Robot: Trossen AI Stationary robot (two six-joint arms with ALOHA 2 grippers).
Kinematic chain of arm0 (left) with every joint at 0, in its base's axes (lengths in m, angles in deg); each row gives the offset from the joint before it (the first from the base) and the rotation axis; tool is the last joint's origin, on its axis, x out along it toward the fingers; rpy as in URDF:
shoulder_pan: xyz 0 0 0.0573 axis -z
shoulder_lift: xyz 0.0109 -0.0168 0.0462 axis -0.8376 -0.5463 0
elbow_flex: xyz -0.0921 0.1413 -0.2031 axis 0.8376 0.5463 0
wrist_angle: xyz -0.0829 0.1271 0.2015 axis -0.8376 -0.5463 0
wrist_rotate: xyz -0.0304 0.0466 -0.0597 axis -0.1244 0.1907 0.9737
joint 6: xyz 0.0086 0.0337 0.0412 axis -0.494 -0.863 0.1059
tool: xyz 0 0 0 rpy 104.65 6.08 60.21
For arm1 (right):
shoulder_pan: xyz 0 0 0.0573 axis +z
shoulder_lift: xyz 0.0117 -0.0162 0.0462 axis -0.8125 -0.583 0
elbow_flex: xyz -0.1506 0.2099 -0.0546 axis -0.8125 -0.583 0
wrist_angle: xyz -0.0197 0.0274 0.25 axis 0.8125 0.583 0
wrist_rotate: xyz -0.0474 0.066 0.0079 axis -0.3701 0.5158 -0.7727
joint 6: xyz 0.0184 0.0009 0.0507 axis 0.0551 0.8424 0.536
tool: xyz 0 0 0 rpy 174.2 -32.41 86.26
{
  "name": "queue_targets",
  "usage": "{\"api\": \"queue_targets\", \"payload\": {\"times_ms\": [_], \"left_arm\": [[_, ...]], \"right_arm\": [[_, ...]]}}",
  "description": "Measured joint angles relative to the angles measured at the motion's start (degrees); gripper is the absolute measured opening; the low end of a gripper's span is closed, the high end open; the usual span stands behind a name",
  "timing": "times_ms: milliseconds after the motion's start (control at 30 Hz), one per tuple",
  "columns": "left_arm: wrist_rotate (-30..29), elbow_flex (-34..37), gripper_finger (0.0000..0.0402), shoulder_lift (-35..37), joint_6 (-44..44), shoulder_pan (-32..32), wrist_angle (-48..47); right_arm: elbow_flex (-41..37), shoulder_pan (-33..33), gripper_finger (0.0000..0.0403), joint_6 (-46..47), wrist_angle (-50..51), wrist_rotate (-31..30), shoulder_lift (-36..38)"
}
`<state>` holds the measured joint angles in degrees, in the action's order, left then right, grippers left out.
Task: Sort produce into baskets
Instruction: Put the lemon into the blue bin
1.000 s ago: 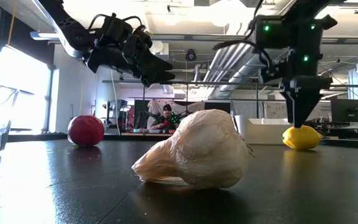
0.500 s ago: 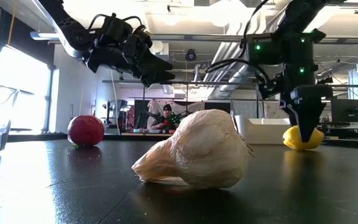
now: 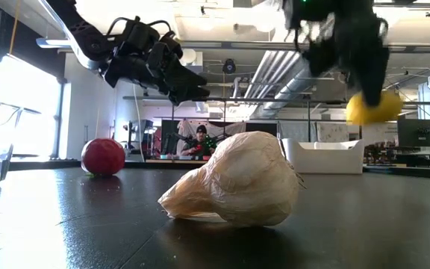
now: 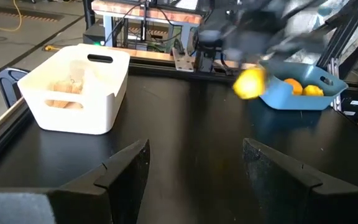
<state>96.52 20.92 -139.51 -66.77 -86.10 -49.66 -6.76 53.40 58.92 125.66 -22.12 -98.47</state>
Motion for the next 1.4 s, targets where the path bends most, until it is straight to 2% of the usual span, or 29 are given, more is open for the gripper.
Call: {"api": "queue_targets", "payload": {"times_ms": [167,400,533,733,967,1200,1300,1400], "left_arm": [[0.0,0.0,0.0243,0.0,-0.1,0.0,-0.9],[0.0,0.0,0.0243,0.0,-1.5,0.0,-0.5],[0.0,0.0,0.0243,0.0,-1.6,0.0,-0.4],[0.0,0.0,0.0243,0.0,-1.6,0.0,-0.4],[0.0,0.0,0.0243,0.0,-1.6,0.0,-0.4],[0.0,0.0,0.0243,0.0,-1.6,0.0,-0.5],[0.0,0.0,0.0243,0.0,-1.6,0.0,-0.6],[0.0,0.0,0.0243,0.0,-1.6,0.0,-0.7]], "right_arm": [[7.1,12.1,0.0141,20.9,6.2,8.1,0.1],[8.0,30.0,0.0140,56.9,6.9,19.3,0.0],[8.0,37.2,0.0140,71.9,6.7,20.4,0.0],[7.5,45.1,0.0141,88.6,6.8,20.0,0.0],[-0.8,52.1,0.0141,97.3,-2.5,20.0,-0.1],[-8.2,54.0,0.0145,99.2,-10.6,20.2,-0.1],[-9.7,54.0,0.0162,99.2,-11.7,20.6,-0.2],[-9.8,54.0,0.0199,98.4,-11.5,21.3,-0.2]]}}
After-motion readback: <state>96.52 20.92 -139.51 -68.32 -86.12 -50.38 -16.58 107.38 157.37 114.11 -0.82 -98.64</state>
